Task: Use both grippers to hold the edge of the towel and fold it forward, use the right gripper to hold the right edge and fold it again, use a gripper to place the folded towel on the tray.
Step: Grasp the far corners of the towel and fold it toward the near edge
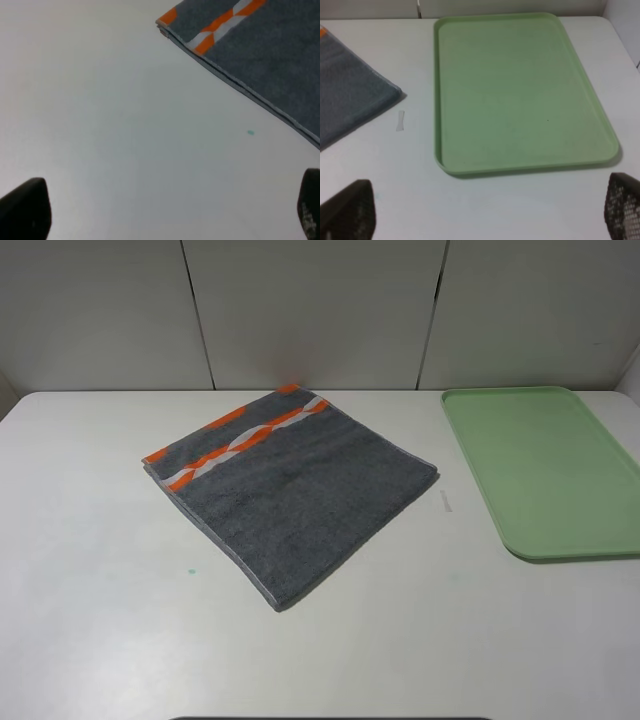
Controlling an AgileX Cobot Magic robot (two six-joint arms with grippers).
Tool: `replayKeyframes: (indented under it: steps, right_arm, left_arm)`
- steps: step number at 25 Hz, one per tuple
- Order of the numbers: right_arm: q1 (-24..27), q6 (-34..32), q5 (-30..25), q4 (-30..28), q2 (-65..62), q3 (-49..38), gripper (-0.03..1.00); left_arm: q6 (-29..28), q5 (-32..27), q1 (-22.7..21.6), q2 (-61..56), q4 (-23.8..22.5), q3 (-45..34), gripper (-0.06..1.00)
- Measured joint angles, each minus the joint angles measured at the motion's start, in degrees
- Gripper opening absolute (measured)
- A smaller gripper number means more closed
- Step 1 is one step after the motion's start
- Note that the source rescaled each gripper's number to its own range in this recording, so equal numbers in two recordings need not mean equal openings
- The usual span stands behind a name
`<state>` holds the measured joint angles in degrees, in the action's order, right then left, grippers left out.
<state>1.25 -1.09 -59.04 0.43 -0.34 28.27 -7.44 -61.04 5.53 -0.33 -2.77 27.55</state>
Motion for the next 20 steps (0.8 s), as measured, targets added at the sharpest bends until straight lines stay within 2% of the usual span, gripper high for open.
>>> replayKeyframes:
  steps: [5,14,20]
  right_arm:
    - [0.0,0.0,0.0,1.28,4.56,2.63,1.0]
    - [0.0,-0.05,0.02,3.37,25.22,15.34,1.0]
    - [0.0,-1.03,0.07,6.97,38.63,22.3,1.0]
  left_arm:
    - [2.21,0.0,0.0,2.88,1.32,3.05,0.98]
    - [8.82,0.0,0.0,23.4,1.89,12.62,0.98]
    - [15.84,0.88,1.42,36.5,1.89,17.9,0.98]
